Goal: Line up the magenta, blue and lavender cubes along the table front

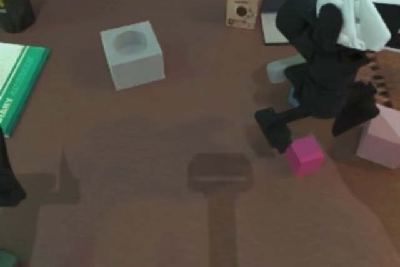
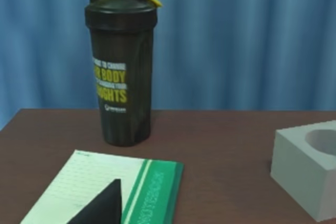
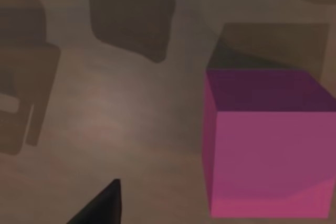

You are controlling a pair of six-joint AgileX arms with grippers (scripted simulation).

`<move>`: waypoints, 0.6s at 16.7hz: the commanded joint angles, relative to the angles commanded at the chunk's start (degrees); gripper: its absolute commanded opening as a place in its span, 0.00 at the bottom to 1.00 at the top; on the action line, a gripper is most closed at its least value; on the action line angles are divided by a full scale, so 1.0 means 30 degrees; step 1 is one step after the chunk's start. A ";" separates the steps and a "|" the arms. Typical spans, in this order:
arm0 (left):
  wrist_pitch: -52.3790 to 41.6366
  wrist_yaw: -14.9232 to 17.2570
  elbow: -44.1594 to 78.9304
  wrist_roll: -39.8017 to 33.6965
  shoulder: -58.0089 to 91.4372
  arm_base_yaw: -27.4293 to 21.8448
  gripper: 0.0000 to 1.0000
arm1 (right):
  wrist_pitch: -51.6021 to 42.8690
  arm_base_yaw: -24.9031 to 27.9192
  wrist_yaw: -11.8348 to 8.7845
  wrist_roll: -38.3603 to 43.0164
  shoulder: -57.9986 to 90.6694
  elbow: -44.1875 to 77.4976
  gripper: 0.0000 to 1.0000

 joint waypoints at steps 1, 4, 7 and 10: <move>0.0000 0.0000 0.0000 0.0000 0.0000 0.0000 1.00 | 0.0777 0.0012 0.0002 0.0015 0.0314 -0.0422 1.00; 0.0000 0.0000 0.0000 0.0000 0.0000 0.0000 1.00 | 0.3296 0.0040 0.0009 0.0068 0.1319 -0.1792 1.00; 0.0000 0.0000 0.0000 0.0000 0.0000 0.0000 1.00 | 0.4569 0.0071 0.0015 0.0101 0.1944 -0.2577 1.00; 0.0000 0.0000 0.0000 0.0000 0.0000 0.0000 1.00 | 0.4602 0.0072 0.0015 0.0102 0.1963 -0.2599 1.00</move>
